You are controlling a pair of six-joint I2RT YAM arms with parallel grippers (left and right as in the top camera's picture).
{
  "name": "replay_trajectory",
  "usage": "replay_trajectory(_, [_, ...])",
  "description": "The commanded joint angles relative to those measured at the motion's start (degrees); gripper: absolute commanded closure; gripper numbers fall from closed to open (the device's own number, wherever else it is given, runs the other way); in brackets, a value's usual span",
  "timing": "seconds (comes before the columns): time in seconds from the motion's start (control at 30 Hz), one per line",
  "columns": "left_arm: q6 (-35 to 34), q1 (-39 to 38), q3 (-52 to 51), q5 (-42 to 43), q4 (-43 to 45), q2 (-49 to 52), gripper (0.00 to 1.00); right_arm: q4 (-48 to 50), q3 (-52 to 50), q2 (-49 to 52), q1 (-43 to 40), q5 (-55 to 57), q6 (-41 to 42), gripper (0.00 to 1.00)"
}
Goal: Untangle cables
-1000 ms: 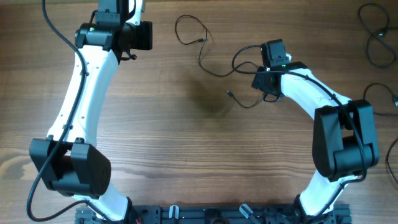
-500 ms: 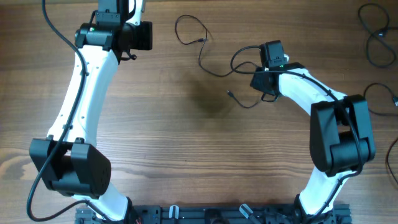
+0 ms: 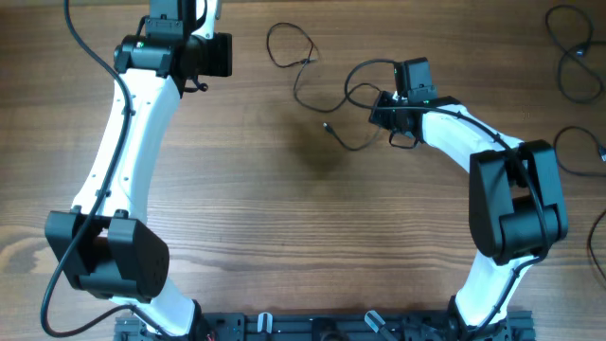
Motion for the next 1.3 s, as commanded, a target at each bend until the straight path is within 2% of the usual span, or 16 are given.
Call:
replay_trajectory(0.0, [1.1, 0.0, 0.0, 0.7, 0.0, 0.4, 0.50, 0.6, 2.1, 1.5, 0.4, -3.6, 1.1, 0.96])
replay_trajectory(0.33, [1.1, 0.0, 0.0, 0.7, 0.0, 0.4, 0.49, 0.6, 9.8, 1.5, 3.9, -3.7, -2.1, 0.95])
replay_trajectory(0.4, [1.1, 0.0, 0.0, 0.7, 0.0, 0.4, 0.49, 0.7, 10.9, 1.5, 4.6, -3.5, -2.6, 0.90])
replay_trajectory(0.6, [1.2, 0.0, 0.0, -3.2, 0.1, 0.4, 0.50, 1.0, 12.9, 1.5, 6.4, -2.6, -8.5, 0.88])
replay_trajectory(0.67, [1.2, 0.0, 0.0, -5.4, 0.1, 0.4, 0.50, 1.0, 13.5, 1.5, 6.9, -1.4, -9.4, 0.84])
replay_trajectory(0.73, [1.2, 0.0, 0.0, -6.0, 0.2, 0.4, 0.50, 1.6, 13.8, 1.5, 7.3, -0.5, -9.6, 0.74])
replay_trajectory(0.8, [1.3, 0.0, 0.0, -6.0, 0.1, 0.4, 0.50, 2.8, 13.8, 1.5, 7.4, -0.5, -9.7, 0.52])
replay_trajectory(0.97, [1.3, 0.0, 0.0, -6.0, -0.4, 0.4, 0.50, 4.3, 13.8, 1.6, 7.4, -0.5, -9.7, 0.41])
replay_trajectory(1.27, [1.0, 0.0, 0.0, -6.0, -2.4, 0.4, 0.50, 4.7, 15.8, 6.8, 8.2, -2.4, -9.8, 0.38])
